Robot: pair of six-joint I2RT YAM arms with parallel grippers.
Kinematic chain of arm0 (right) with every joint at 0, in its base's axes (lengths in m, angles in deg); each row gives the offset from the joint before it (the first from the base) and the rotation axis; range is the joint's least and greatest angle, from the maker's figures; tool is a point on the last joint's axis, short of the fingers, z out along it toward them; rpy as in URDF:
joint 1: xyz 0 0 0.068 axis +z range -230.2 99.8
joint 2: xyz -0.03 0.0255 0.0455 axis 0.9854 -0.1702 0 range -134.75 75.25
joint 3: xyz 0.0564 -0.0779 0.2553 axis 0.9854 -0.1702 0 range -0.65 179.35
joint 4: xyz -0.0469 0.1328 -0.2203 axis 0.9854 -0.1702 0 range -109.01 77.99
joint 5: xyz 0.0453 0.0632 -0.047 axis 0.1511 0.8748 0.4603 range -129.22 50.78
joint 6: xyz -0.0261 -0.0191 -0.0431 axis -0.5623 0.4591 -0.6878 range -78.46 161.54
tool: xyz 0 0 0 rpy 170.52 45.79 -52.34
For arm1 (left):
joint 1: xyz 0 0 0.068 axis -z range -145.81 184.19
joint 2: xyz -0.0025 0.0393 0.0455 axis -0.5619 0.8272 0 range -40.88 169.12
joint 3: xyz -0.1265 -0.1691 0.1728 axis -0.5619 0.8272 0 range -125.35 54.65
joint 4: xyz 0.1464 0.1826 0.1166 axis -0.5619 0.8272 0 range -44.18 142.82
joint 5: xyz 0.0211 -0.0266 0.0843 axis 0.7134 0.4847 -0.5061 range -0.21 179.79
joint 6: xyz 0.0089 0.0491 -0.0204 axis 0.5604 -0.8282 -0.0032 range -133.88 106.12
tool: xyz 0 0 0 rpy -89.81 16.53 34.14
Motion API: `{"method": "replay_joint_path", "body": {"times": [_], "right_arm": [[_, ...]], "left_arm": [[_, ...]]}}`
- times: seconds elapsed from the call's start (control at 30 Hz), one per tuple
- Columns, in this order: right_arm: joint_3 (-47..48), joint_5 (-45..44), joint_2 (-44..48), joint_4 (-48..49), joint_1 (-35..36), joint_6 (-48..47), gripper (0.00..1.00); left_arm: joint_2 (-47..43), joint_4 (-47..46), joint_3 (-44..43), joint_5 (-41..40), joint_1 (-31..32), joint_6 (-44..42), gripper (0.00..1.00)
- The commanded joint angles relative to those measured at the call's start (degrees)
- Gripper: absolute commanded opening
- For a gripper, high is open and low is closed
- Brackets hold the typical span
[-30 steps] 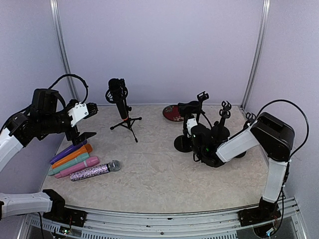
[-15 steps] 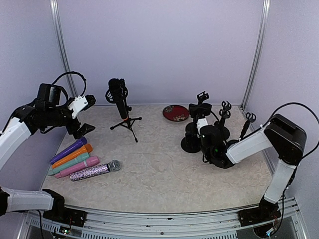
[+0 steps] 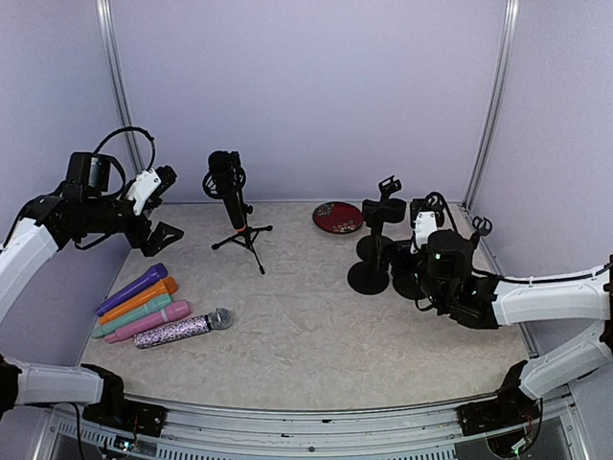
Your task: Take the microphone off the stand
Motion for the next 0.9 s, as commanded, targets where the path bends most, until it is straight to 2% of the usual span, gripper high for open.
{"method": "replay_joint_path", "body": {"times": [0.0,0.13,0.2,0.4,0.63,0.73,0.87], "right_arm": [[8.76,2.32,0.51,-3.36,4.48,-6.34,1.0],[23.29,7.72,-8.05,-7.62,8.87,-10.59,1.0],[34.02,12.35,-13.89,-12.76,10.2,-9.66,1.0],[57.59,26.88,-31.03,-19.39,11.93,-2.68,0.92],[79.28,35.03,-46.42,-26.21,10.8,6.78,0.82],[83.03,36.22,-49.86,-28.3,9.14,12.06,0.76],[82.79,36.71,-50.75,-27.8,7.26,17.03,0.71]], "left_arm": [[1.93,-1.04,-1.85,4.37,-3.84,3.86,0.99],[3.19,-1.92,-1.14,4.84,-5.03,5.82,0.99],[3.27,-2.75,-0.36,4.2,-5.18,6.64,0.99],[1.96,-4.15,2.58,3.78,-6.39,7.19,0.99],[-1.22,-4.63,5.85,4.08,-6.83,5.44,0.99],[-2.1,-4.47,6.37,3.97,-6.85,4.94,0.99],[-3.3,-4.43,7.17,3.85,-6.86,3.95,0.99]]}}
